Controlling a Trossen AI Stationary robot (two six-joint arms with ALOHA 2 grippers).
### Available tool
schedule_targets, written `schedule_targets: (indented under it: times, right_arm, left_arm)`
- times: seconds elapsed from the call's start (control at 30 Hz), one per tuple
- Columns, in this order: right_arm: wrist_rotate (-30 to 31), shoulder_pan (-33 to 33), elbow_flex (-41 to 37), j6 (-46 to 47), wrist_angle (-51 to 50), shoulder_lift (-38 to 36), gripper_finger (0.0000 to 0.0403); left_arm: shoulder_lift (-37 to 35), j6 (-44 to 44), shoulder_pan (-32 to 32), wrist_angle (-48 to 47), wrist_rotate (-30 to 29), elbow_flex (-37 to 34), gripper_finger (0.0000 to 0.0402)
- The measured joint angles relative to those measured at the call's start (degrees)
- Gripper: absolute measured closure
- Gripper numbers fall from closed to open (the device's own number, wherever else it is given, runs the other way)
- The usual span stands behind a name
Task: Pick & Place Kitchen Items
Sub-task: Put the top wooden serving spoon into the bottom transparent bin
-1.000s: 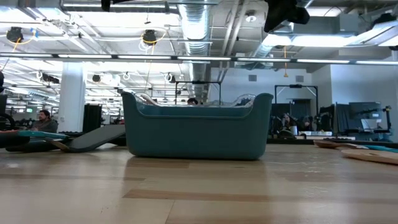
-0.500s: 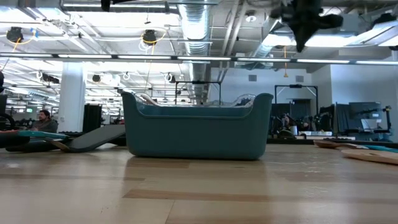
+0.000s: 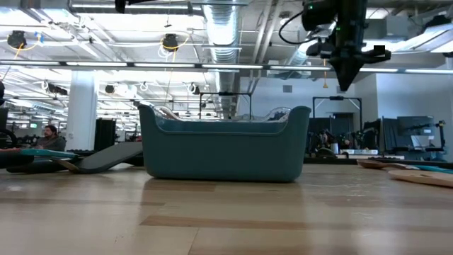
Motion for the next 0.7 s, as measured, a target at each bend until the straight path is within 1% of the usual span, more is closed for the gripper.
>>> schedule_targets:
  times: [0.17,0.33,0.6,0.7]
  right_arm:
    - [0.0,-1.1,-3.4,0.0,2.9,0.0,0.0403]
    - [-0.4,-3.7,-6.2,-0.2,5.1,0.0,0.0403]
    - [-6.1,-8.8,-6.7,-5.0,5.1,0.0,0.0403]
    - [-6.5,-9.5,-6.7,-6.3,5.5,0.0,0.0403]
  left_arm:
    - [0.0,0.0,0.0,0.0,0.0,0.0,0.0398]
    - [0.0,0.0,0.0,0.0,0.0,0.0,0.0398]
    - [0.0,0.0,0.0,-0.1,0.2,0.0,0.0398]
    - [0.0,0.0,0.0,-0.1,0.3,0.0,0.0398]
